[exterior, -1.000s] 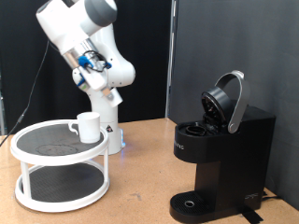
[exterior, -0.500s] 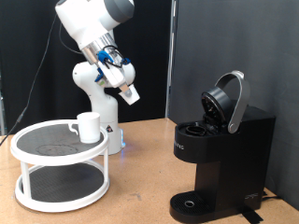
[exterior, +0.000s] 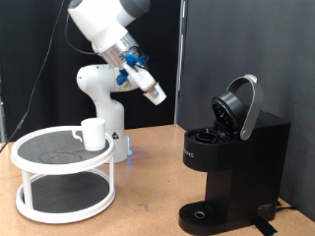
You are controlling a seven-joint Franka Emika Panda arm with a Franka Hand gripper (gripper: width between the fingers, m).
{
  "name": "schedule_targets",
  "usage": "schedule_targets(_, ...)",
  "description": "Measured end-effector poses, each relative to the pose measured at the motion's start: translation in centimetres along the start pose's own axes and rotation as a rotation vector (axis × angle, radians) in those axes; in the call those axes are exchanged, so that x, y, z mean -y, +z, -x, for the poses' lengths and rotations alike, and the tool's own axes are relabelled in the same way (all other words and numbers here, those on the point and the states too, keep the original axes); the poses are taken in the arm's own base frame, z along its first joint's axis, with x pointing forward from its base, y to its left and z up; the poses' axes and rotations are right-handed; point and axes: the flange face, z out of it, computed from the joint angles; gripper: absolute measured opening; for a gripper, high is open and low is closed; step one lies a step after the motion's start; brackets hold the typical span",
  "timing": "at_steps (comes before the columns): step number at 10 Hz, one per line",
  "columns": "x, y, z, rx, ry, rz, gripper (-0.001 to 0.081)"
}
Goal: Make a cup of coffee with the keurig machine
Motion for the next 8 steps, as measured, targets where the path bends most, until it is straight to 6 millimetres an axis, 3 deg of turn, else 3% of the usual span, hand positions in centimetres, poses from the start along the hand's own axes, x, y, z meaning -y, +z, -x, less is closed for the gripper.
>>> schedule_targets(6, -1.7, 2.7, 7.1, 0.018, -0.051, 0.017, 0.0362)
schedule_targets(8, -1.8, 3.2, 8.3, 0.023, -0.064, 0.002, 0.0362)
